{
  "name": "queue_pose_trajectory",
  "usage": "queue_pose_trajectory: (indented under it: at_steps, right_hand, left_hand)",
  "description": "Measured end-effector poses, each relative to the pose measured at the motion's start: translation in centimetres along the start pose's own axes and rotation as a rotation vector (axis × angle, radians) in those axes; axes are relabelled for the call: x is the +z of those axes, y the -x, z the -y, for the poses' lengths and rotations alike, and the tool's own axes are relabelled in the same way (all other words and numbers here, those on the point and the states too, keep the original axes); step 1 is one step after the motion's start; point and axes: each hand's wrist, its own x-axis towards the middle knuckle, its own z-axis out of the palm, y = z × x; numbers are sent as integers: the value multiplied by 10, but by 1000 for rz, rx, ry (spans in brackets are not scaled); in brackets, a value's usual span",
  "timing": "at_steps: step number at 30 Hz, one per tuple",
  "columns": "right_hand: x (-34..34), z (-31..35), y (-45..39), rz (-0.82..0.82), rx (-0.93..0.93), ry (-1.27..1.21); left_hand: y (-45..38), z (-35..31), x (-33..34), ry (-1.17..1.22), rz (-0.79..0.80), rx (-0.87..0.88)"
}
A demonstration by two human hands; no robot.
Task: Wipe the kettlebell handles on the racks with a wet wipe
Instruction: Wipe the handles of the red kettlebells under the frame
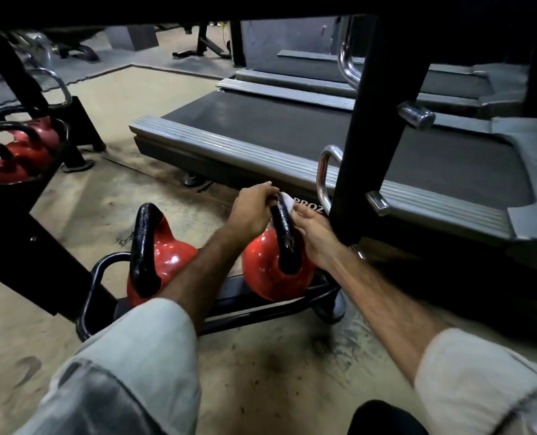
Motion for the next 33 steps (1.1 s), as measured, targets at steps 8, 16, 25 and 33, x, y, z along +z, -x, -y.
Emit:
queue_pose_trajectory:
  at_steps: [8,16,25,33]
  right_hand:
    - [-10,-4,18,-17,-50,76]
    - [-24,-14,64,-78,-335,431]
    - [-21,-4,70,87,-1115,1414]
    - [32,-1,87,315,-1110,2479]
  left_hand:
    - [-14,2,-11,-81,178,-15]
    - [-13,2,-6,-163,217,-32]
    - [0,-6,-5,-132,98,-12]
    - [11,-11,-10,179,150,-74]
